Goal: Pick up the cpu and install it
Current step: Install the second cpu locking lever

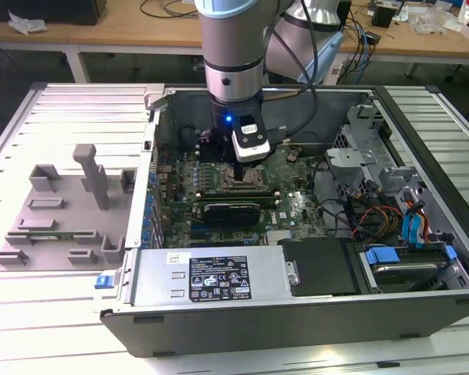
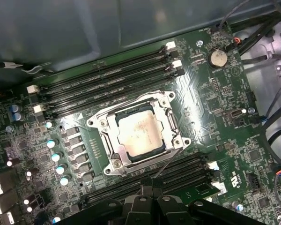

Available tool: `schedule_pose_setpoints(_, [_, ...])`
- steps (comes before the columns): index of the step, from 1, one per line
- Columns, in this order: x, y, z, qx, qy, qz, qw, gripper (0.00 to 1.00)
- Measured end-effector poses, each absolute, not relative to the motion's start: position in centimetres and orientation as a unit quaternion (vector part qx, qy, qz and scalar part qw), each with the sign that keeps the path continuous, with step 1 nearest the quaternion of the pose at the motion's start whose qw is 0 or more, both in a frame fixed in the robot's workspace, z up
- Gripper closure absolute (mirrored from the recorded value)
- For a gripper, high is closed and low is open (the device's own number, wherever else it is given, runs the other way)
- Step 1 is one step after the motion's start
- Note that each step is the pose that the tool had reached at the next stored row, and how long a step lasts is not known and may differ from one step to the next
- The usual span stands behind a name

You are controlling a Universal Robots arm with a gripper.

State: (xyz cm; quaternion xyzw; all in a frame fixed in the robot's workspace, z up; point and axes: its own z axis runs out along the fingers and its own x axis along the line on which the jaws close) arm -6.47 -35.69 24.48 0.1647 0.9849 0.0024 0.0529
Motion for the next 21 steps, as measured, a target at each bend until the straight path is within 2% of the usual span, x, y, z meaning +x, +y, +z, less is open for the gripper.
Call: schedule_pose_setpoints(21, [-6.76, -35.69, 23.77, 0.129, 0.990, 0.004, 0.053, 0.89])
